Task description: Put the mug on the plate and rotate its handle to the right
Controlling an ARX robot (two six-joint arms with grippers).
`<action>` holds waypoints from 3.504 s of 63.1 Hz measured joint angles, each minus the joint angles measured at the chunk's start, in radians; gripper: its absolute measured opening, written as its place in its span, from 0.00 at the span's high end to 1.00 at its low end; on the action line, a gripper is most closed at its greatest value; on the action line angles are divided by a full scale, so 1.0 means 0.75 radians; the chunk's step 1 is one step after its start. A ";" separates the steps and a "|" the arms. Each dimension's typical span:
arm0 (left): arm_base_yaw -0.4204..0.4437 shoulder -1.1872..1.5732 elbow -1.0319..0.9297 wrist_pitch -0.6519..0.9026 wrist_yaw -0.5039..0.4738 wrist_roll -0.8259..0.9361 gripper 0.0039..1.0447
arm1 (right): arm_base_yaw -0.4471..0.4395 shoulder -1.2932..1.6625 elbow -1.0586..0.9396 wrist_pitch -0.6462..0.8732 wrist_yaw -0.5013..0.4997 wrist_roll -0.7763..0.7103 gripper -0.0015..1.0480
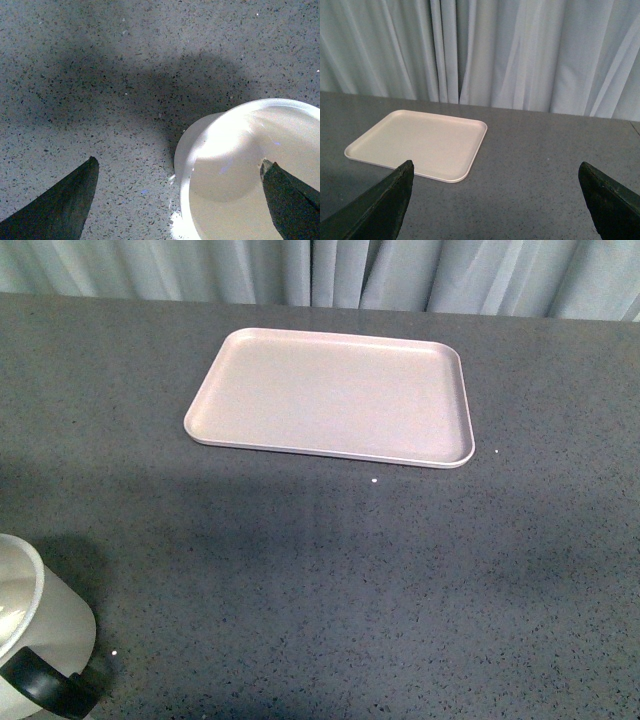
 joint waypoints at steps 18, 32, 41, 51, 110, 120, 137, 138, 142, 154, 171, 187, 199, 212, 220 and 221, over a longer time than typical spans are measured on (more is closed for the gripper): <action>-0.024 0.117 0.000 0.036 -0.040 -0.007 0.27 | 0.000 0.000 0.000 0.000 0.000 0.001 0.09; -0.049 0.133 0.001 0.036 -0.069 -0.048 0.60 | 0.000 0.000 0.000 0.000 0.000 0.001 0.09; -0.071 0.126 0.017 0.001 -0.076 -0.084 0.80 | 0.000 0.000 0.000 0.000 0.000 0.000 0.09; -0.120 0.076 0.049 -0.060 -0.085 -0.138 0.98 | 0.000 0.000 0.000 0.000 0.001 0.001 0.09; -0.521 1.123 1.553 -0.401 -0.117 -0.361 0.98 | 0.000 0.000 0.000 0.000 0.001 0.001 0.09; -0.521 1.271 1.763 -0.479 -0.125 -0.396 0.98 | 0.000 0.000 0.000 0.000 0.000 0.001 0.09; -0.540 1.395 1.901 -0.558 -0.129 -0.417 0.98 | 0.000 0.000 0.000 0.000 0.001 0.001 0.09; -0.542 1.397 1.903 -0.559 -0.127 -0.417 0.98 | 0.000 0.000 0.000 0.000 0.001 0.001 0.09; -0.554 1.416 1.915 -0.561 -0.120 -0.422 0.98 | 0.000 0.000 0.000 0.000 0.001 0.001 0.09; -0.579 1.458 1.936 -0.576 -0.111 -0.435 0.98 | 0.000 0.000 0.000 0.000 0.001 0.001 0.09; -0.599 1.486 1.961 -0.589 -0.100 -0.436 0.98 | 0.000 0.000 0.000 0.000 0.000 0.001 0.09; -0.611 1.492 1.973 -0.555 -0.077 -0.418 0.61 | 0.000 0.000 0.000 0.000 0.000 0.001 0.09; -0.608 1.402 1.895 -0.477 -0.087 -0.357 0.32 | 0.000 0.000 0.000 0.000 0.001 0.001 0.09; -0.589 1.087 1.552 -0.109 -0.235 -0.246 0.10 | 0.000 0.000 0.000 0.000 0.001 0.001 0.09; -0.496 0.687 0.880 0.905 -0.516 -0.084 0.35 | 0.000 0.000 0.000 0.000 0.001 0.001 0.09; -0.484 0.654 0.832 0.958 -0.515 -0.082 0.36 | 0.000 0.000 0.000 0.000 0.001 0.001 0.09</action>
